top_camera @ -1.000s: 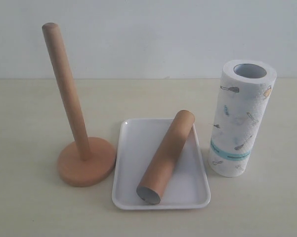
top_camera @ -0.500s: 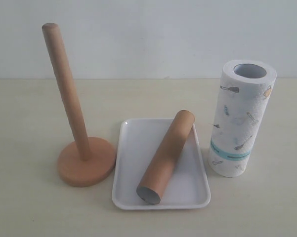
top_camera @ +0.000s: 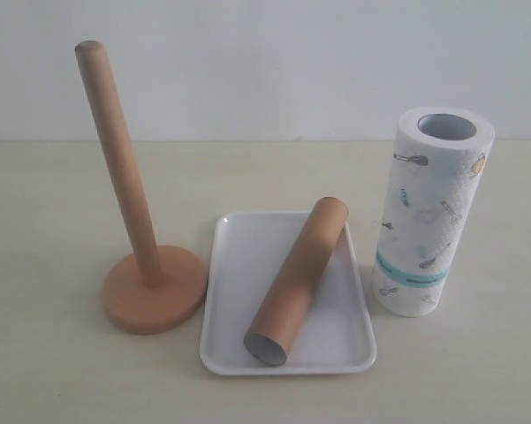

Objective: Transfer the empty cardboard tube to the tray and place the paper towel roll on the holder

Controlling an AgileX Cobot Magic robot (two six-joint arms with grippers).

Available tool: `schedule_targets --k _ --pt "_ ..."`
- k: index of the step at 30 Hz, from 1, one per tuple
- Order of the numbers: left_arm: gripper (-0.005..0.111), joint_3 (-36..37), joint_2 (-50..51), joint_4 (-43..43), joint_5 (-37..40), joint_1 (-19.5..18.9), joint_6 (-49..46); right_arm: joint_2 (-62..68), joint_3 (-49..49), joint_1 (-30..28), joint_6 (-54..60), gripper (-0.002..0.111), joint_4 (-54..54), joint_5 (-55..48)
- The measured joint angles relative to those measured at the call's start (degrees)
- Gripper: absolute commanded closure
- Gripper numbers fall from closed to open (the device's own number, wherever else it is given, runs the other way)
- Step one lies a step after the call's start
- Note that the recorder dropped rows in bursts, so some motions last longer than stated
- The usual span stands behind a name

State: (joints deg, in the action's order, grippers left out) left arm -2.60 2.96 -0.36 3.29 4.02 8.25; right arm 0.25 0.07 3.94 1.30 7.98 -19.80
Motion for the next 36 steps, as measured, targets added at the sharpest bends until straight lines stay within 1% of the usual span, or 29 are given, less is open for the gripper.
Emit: schedule_targets --k 4,11,14,36 --pt "0.103 2.2 -2.4 -3.7 1.2 0.0 -5.9 0.0 0.0 0.0 0.0 0.104 0.0 0.0" --pt "0.103 2.2 -2.7 -4.1 10.1 0.0 -12.0 0.0 0.0 0.0 0.0 0.104 0.0 0.0" --pt "0.103 2.3 -2.8 -4.2 13.2 0.0 -13.0 0.0 0.0 0.0 0.0 0.104 0.0 0.0" --pt "0.103 2.4 -2.8 -4.4 14.2 0.0 -13.5 0.0 0.0 0.0 0.0 0.104 0.0 0.0"
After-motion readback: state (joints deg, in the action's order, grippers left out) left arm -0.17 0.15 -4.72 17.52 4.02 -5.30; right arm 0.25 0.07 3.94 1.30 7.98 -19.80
